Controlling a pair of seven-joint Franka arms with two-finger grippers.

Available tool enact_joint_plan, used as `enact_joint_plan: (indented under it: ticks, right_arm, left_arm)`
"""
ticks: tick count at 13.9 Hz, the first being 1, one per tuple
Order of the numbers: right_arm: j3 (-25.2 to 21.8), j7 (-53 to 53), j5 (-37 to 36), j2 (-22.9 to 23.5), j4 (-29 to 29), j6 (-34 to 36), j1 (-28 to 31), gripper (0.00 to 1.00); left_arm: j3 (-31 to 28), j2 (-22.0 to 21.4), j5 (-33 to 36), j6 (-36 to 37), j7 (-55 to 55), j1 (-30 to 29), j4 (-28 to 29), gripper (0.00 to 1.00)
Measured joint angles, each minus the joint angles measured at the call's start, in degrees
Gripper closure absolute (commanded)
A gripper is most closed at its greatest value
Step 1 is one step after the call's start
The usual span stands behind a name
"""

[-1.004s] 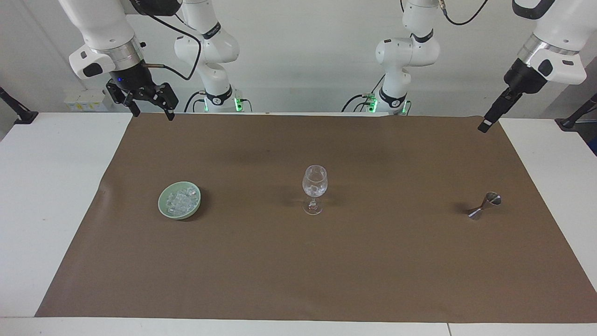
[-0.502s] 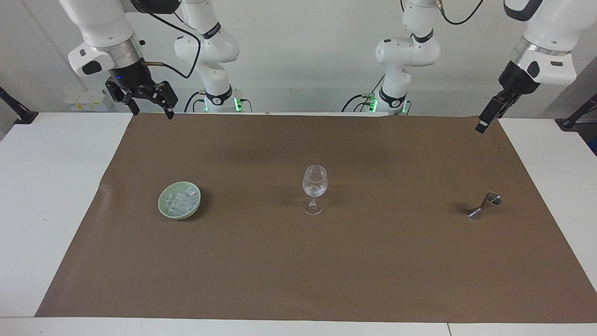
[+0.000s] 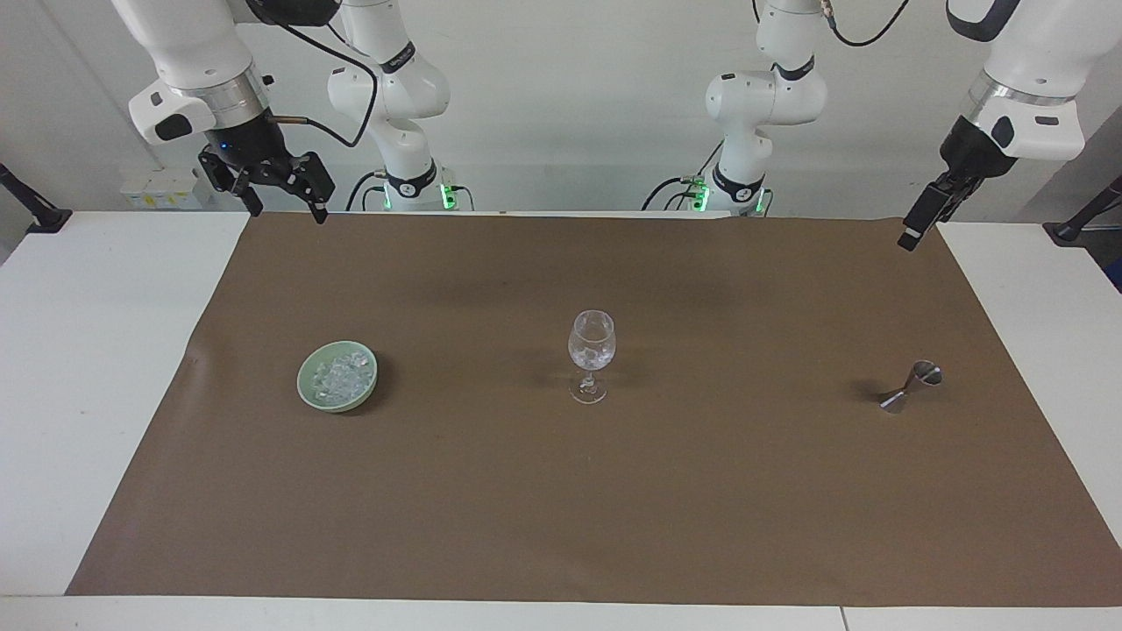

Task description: Pour wine and add ice with both arms

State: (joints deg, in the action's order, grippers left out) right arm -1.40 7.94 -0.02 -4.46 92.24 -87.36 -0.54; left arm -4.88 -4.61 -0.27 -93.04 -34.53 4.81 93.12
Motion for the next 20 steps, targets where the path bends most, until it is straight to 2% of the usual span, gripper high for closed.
enact_joint_plan:
  ticks: [4,13,20]
  right_arm:
    - [0.2,0.0,0.0,0.0,0.0,0.13,-0.04,0.0]
    - [0.28,0.0,0.02,0.0,0.0,0.21,-0.14,0.0]
    - [0.28,0.0,0.03,0.0,0.0,0.26,-0.14,0.0]
  left_arm:
    - [1.65,1.78,0.0,1.33,0.17,-0.81,-1.2,0.0]
    - [4.34,1.9,0.0,2.5,3.62,-4.43,-1.47,0.0]
    - [4.74,1.9,0.0,2.82,16.46,-5.79,-1.48,0.0]
